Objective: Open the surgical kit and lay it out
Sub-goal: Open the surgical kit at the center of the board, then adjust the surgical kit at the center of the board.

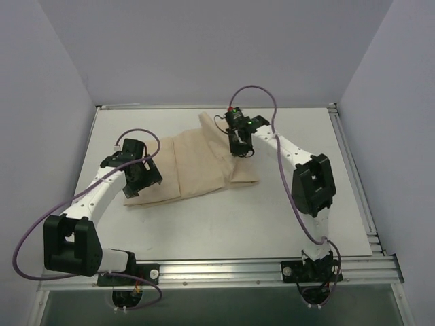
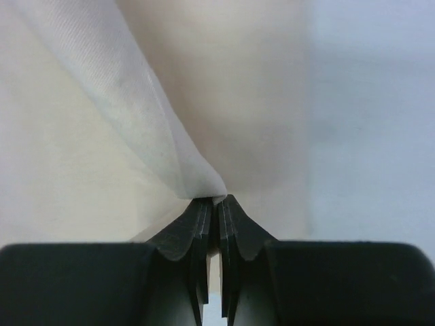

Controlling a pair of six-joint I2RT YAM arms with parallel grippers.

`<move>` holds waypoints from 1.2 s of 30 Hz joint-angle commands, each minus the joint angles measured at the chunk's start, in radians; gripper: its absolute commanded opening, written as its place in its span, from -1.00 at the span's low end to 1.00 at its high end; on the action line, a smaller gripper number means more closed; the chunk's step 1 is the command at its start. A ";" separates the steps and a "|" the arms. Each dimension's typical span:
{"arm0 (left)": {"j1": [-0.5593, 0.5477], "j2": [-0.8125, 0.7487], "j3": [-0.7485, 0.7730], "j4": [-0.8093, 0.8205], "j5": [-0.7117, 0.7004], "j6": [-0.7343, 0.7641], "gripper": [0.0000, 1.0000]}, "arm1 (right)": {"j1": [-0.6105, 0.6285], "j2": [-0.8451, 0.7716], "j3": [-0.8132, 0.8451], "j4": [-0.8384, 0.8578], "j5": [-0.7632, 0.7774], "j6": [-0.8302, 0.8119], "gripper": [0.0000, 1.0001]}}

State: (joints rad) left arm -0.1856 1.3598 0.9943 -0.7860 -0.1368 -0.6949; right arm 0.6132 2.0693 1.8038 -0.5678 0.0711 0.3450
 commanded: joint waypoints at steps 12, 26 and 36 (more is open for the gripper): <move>-0.133 0.148 0.216 0.015 -0.029 0.107 0.88 | -0.443 -0.247 -0.310 -0.021 0.205 -0.041 -0.15; -0.144 0.323 0.253 -0.036 -0.024 0.031 0.29 | -0.429 -0.192 -0.281 0.055 0.069 -0.077 -0.35; -0.097 0.559 0.332 -0.030 0.013 0.074 -0.43 | -0.461 -0.152 -0.435 0.144 0.012 -0.034 -0.64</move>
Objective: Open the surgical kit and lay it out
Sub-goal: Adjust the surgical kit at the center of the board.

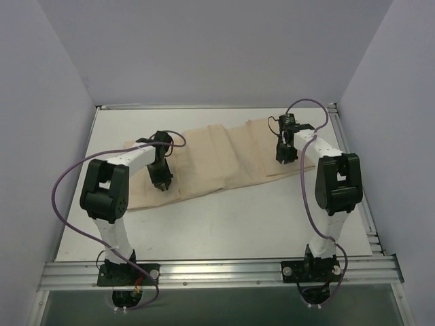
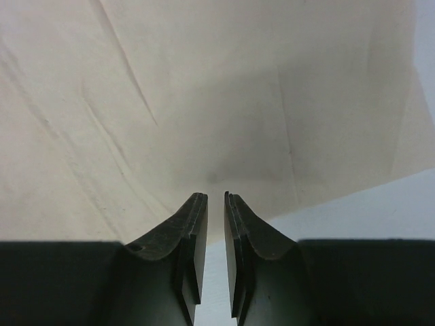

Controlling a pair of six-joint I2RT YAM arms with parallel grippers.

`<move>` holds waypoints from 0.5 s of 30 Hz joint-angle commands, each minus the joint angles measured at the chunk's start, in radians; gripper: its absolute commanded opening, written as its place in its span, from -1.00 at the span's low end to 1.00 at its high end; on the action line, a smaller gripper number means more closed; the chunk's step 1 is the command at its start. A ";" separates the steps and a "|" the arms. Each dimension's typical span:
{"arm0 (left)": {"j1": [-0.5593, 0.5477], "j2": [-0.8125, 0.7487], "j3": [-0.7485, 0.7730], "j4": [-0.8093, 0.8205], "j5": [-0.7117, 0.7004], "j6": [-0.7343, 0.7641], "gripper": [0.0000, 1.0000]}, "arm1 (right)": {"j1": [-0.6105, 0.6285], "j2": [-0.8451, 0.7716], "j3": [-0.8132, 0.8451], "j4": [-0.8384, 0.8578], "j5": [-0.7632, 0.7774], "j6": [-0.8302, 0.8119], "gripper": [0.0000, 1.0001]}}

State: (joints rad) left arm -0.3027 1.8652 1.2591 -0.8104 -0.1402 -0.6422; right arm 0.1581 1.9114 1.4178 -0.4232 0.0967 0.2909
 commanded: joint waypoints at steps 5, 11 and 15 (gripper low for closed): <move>0.039 0.144 0.164 -0.018 0.016 0.050 -0.43 | -0.018 0.000 -0.170 0.014 -0.058 0.053 -0.62; 0.063 0.293 0.345 -0.050 0.036 0.088 -0.42 | -0.022 -0.044 -0.304 0.054 -0.181 0.123 -0.60; 0.076 0.348 0.442 -0.078 0.021 0.110 -0.42 | -0.022 -0.074 -0.346 0.057 -0.209 0.134 -0.58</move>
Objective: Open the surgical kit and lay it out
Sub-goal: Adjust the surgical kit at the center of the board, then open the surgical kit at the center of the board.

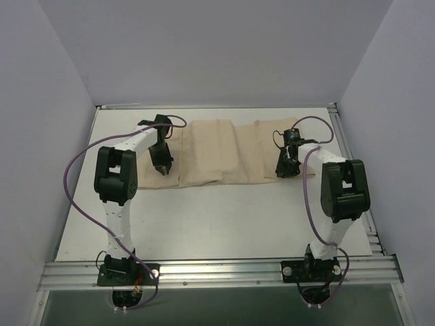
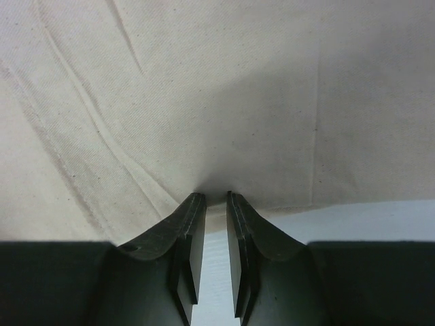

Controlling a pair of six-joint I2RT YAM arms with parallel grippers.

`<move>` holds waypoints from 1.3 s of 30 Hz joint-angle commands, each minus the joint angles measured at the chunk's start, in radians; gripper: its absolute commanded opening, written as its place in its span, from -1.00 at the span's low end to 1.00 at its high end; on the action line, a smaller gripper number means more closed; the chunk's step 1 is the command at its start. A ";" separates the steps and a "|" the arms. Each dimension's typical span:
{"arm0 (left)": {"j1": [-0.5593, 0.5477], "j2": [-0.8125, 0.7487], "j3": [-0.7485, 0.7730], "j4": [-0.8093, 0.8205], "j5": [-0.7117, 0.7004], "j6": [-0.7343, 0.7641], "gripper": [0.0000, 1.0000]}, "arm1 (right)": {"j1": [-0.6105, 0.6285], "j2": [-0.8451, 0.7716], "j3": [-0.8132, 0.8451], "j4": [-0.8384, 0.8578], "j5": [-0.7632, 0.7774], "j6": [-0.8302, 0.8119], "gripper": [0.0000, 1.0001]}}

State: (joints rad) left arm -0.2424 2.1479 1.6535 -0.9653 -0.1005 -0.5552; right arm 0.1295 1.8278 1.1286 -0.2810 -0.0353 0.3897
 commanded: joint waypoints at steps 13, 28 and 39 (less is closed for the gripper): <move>-0.050 -0.296 -0.121 0.143 -0.157 0.057 0.40 | 0.082 -0.013 0.259 -0.230 -0.009 -0.048 0.14; -0.182 -0.243 -0.149 0.112 -0.219 -0.017 0.52 | 0.199 0.221 0.427 -0.287 0.169 -0.057 0.23; -0.189 -0.186 -0.169 0.137 -0.249 -0.003 0.58 | 0.209 0.251 0.389 -0.284 0.236 -0.055 -0.24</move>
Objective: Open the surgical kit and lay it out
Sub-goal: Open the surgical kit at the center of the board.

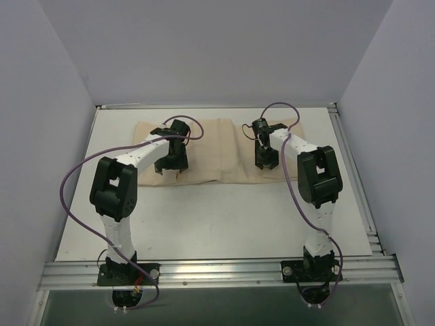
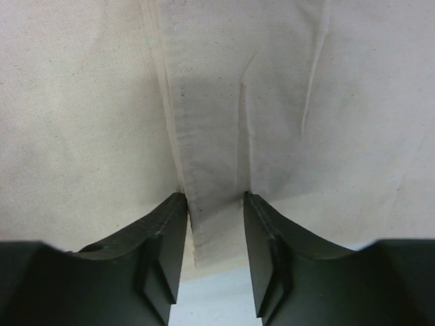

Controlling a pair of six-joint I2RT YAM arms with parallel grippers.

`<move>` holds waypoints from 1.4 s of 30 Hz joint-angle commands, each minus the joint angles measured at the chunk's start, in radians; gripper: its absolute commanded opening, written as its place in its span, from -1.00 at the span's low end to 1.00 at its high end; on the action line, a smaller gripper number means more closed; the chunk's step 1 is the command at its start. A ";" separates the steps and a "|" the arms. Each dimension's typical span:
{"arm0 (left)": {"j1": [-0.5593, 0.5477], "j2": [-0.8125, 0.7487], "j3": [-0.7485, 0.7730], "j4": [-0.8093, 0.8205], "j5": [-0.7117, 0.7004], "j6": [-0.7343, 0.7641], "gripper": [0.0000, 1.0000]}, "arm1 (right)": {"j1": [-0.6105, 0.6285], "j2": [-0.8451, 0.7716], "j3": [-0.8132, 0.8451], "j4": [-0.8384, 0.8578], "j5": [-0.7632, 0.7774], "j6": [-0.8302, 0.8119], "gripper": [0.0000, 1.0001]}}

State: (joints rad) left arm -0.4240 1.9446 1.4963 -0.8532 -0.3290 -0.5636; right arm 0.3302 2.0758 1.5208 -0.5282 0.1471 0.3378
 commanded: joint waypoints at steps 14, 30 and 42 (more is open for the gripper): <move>0.014 0.097 0.013 0.039 -0.024 0.080 -0.01 | -0.060 -0.074 0.073 -0.095 0.074 -0.013 -0.99; 0.037 0.040 -0.001 0.020 0.042 0.099 -0.72 | -0.596 -0.190 0.180 -0.227 0.275 -0.023 -0.01; 0.204 -0.088 0.059 -0.049 0.055 0.113 -0.95 | -0.411 -0.212 0.325 -0.263 0.249 -0.049 0.58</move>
State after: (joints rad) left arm -0.3119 1.9816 1.5043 -0.8619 -0.2569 -0.4683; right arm -0.0547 1.9182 1.8122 -0.7235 0.3767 0.2955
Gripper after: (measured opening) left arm 0.039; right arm 0.785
